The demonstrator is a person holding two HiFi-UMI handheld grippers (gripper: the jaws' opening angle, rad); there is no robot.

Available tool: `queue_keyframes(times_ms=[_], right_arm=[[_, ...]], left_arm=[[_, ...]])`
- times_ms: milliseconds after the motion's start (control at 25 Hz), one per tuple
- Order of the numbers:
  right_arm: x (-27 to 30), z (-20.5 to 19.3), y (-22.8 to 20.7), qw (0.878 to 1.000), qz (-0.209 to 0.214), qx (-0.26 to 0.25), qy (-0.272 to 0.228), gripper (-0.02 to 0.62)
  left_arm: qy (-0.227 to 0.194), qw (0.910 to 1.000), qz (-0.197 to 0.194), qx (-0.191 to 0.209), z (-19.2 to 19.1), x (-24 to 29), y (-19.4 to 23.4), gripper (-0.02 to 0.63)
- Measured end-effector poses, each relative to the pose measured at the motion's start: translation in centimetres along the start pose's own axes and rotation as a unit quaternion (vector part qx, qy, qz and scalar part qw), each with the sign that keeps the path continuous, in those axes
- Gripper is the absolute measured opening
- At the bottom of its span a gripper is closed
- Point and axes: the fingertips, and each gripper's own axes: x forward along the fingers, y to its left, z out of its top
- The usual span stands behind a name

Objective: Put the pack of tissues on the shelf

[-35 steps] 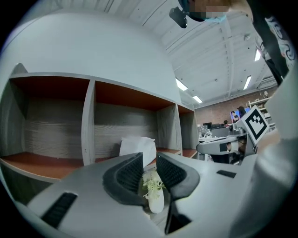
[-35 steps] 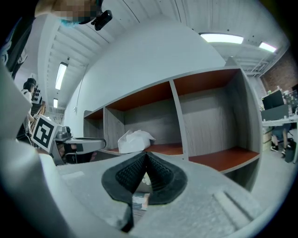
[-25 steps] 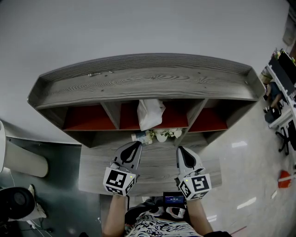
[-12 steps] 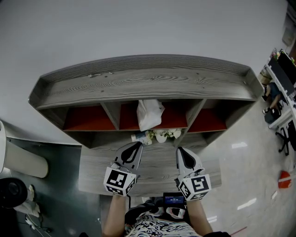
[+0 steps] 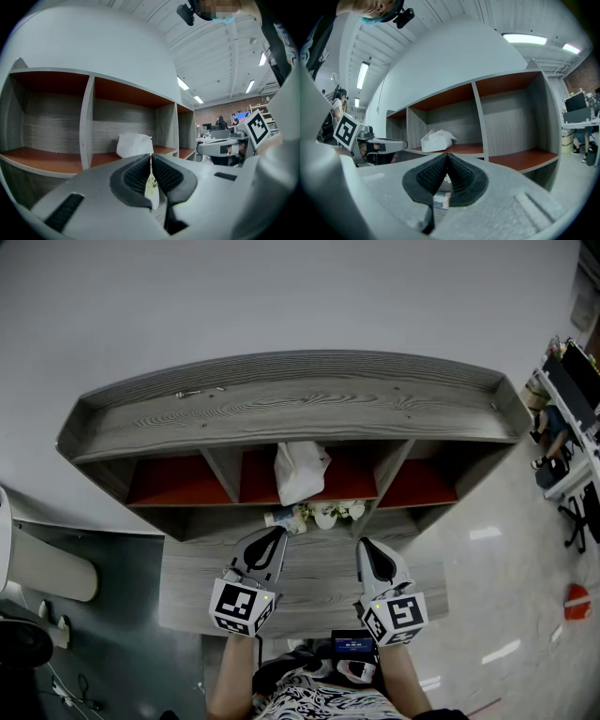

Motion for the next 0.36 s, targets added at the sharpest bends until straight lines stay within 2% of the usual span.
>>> queue_keyframes(times_ms=[360], right_arm=[[-0.08,-0.06,-0.24,1.0,-0.003,0.005,0.001,0.002]], left_arm=[[0.0,1.0,0.002,0.004,0.41,0.35,-0.01,0.016]])
